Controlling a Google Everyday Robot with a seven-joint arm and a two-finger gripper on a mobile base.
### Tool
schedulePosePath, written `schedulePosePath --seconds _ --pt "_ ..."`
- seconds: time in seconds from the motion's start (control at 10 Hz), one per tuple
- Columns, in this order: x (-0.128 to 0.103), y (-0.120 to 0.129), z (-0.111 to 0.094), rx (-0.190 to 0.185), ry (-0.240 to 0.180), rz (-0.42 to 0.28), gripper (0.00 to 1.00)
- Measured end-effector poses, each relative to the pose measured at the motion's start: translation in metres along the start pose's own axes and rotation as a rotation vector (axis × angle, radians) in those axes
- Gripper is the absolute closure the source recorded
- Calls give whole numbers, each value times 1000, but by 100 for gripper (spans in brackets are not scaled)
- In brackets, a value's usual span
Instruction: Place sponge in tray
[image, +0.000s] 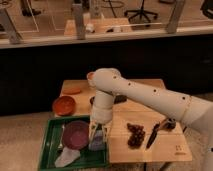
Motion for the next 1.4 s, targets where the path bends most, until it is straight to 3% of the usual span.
schedulePosePath --seconds 0.3,0.8,0.9,1.4 --pt "7 2 10 -14 -28 14 100" --pt "29 3 54 -91 -104 45 100" --pt "31 2 60 -107 -115 45 95" --pt "35 1 69 -132 -158 37 44"
